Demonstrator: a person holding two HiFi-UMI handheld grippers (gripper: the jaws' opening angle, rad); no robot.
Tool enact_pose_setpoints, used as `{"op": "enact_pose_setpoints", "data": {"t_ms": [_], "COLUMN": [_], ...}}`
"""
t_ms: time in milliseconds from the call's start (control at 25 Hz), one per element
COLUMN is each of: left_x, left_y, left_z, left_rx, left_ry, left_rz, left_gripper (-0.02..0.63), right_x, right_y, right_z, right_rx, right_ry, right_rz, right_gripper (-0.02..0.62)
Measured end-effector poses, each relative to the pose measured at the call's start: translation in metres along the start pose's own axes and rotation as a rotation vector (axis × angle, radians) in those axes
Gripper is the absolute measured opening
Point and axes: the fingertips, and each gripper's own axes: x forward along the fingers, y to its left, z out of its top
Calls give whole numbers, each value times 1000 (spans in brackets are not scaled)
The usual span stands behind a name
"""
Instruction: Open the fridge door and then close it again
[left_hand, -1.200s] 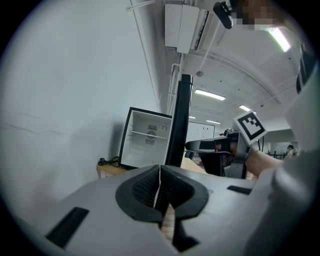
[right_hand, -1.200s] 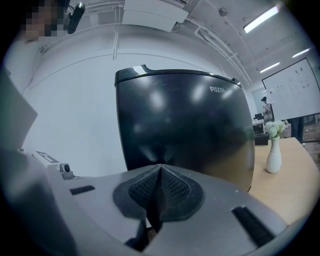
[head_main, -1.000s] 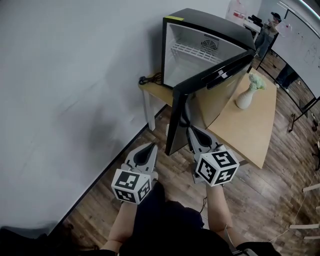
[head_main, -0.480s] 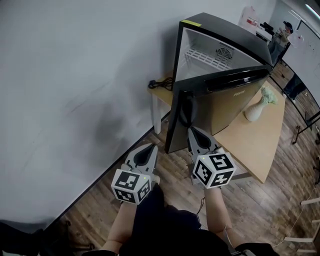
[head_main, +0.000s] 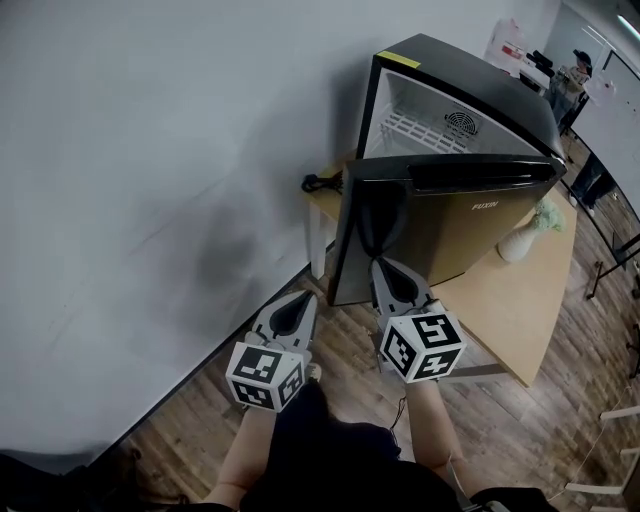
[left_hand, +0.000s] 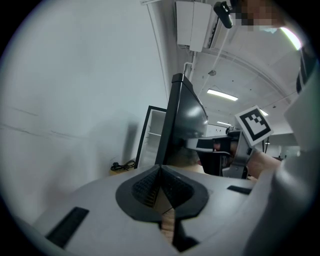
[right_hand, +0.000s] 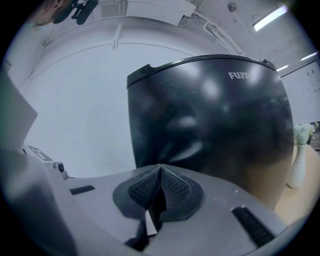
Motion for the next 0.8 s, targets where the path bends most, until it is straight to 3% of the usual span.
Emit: {"op": "enact_pose_setpoints", "data": {"t_ms": [800], "left_x": [61], "left_y": [61], "left_z": [32], "left_rx": [-4], "left_ry": [-9], "left_rz": [-56], "left_gripper": [6], "right_x": [80], "right_y": [-28], "right_z": [20], "right_rx": [-18], "right_ry": [-7], "right_rz": [-117], "right_gripper": [-9]}}
